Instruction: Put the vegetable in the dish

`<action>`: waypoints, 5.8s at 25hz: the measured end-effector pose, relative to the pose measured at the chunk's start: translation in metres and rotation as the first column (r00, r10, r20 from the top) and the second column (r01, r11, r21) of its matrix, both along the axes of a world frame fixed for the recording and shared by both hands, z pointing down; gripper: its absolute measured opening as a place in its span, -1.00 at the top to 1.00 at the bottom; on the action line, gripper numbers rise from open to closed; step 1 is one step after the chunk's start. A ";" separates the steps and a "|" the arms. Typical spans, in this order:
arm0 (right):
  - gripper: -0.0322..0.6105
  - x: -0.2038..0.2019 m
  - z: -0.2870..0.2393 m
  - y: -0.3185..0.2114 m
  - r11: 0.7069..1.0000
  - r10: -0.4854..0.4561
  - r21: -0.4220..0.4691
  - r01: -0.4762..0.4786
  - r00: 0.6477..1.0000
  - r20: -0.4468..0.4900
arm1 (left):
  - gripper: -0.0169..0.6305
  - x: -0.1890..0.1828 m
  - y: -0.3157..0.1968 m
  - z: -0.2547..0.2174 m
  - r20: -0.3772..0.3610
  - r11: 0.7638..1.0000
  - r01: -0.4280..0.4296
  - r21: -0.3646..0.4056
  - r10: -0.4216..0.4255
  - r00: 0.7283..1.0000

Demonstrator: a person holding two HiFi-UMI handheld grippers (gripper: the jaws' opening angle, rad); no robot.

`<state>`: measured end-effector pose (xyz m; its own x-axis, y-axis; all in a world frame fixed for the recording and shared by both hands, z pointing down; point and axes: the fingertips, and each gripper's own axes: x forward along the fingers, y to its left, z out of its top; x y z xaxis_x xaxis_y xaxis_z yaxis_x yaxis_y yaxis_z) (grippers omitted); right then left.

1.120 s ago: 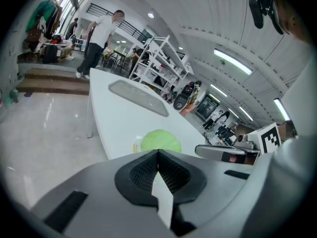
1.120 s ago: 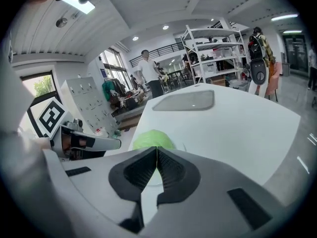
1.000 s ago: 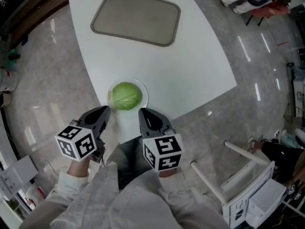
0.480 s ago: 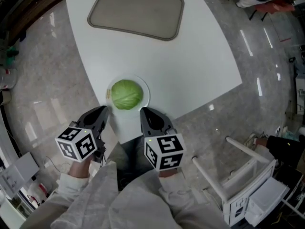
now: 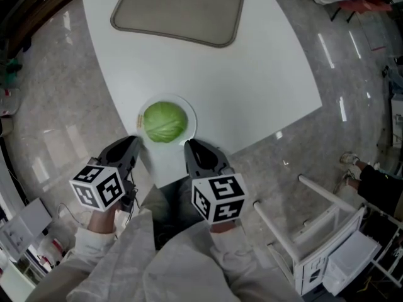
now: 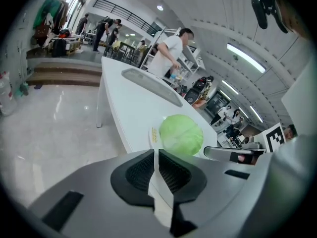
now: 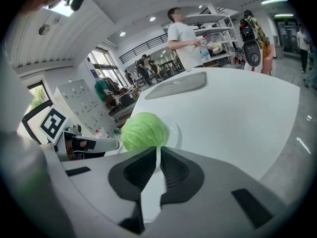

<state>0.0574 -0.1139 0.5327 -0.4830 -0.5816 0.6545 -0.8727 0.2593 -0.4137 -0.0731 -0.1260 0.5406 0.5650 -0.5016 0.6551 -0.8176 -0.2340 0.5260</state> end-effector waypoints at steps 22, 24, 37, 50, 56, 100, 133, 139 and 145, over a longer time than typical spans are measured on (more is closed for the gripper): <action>0.53 0.008 0.014 -0.003 0.995 0.048 -0.083 -0.047 0.999 0.004 | 0.65 0.004 -0.002 0.006 -0.027 0.999 -0.004 -0.052 0.003 1.000; 0.51 0.006 0.017 -0.003 0.994 0.049 -0.101 -0.049 0.999 0.006 | 0.65 0.004 -0.002 0.006 -0.024 0.998 -0.008 -0.055 0.007 1.000; 0.49 0.005 0.018 -0.003 0.991 0.055 -0.124 -0.059 0.998 -0.030 | 0.65 0.015 0.000 0.004 -0.045 0.997 -0.009 -0.079 0.005 0.999; 0.50 0.006 0.019 -0.004 0.981 0.115 -0.155 -0.116 0.993 -0.016 | 0.65 0.018 -0.004 0.004 -0.056 0.996 0.021 -0.091 -0.026 0.998; 0.57 0.009 0.020 -0.006 0.976 0.148 -0.159 -0.149 0.989 -0.018 | 0.67 0.015 -0.007 0.006 -0.064 0.993 0.074 -0.093 -0.080 0.995; 0.64 0.025 -0.029 -0.031 0.988 0.151 0.006 -0.151 0.988 -0.019 | 0.73 0.030 -0.026 -0.043 0.016 0.992 0.060 0.112 -0.062 0.998; 0.64 0.014 -0.089 -0.137 0.979 0.172 0.105 -0.174 0.985 0.029 | 0.73 0.018 -0.135 -0.103 -0.033 0.979 0.058 0.196 -0.052 0.998; 0.64 0.007 -0.087 -0.174 0.969 0.223 0.103 -0.225 0.974 0.029 | 0.73 0.012 -0.175 -0.102 -0.027 0.979 0.019 0.203 -0.014 1.000; 0.64 -0.001 -0.087 -0.219 0.960 0.254 0.115 -0.256 0.967 0.026 | 0.73 0.004 -0.224 -0.102 -0.023 0.976 -0.011 0.219 0.016 1.000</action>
